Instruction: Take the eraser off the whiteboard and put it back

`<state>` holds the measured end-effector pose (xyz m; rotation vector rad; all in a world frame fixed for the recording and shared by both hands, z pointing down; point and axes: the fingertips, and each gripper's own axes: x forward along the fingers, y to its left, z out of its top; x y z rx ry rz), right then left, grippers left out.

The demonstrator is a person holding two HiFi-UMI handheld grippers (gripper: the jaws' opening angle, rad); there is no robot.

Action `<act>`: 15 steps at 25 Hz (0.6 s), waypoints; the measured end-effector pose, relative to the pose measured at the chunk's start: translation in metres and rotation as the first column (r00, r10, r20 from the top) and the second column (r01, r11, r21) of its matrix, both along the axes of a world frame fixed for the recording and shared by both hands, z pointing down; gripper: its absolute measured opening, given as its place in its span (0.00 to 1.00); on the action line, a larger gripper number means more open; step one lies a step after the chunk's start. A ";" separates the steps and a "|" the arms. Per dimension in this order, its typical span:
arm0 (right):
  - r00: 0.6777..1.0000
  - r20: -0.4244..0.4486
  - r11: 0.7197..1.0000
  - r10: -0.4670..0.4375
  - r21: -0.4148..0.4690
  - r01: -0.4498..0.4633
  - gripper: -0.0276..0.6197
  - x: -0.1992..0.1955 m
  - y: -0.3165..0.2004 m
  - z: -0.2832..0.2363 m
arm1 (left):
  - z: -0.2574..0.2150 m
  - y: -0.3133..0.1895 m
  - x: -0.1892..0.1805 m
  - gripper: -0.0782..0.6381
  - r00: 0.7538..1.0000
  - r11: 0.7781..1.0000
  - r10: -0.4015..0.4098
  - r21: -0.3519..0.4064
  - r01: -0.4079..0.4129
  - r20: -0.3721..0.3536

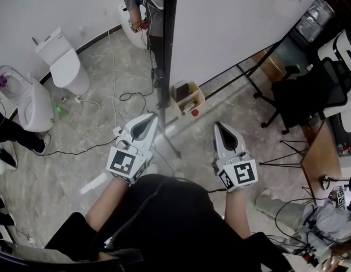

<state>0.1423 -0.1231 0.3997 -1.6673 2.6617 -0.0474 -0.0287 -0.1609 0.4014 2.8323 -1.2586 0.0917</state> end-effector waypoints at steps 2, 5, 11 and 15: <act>1.000 -0.001 1.000 0.005 -0.006 -0.005 0.06 -0.001 0.002 0.001 | 0.001 0.003 -0.002 0.12 1.000 1.000 0.011 0.003 -0.011 0.004; 1.000 0.000 1.000 0.007 -0.006 -0.007 0.06 0.003 0.003 0.001 | 0.003 0.005 0.001 0.12 1.000 1.000 0.010 -0.002 -0.010 0.005; 1.000 0.000 1.000 0.006 -0.008 -0.006 0.06 0.008 0.009 0.004 | 0.005 0.009 0.004 0.12 1.000 1.000 -0.008 -0.011 0.008 0.007; 1.000 0.001 1.000 0.005 -0.009 -0.005 0.06 0.013 0.015 0.004 | 0.005 0.018 0.012 0.12 1.000 1.000 0.009 0.002 -0.009 -0.016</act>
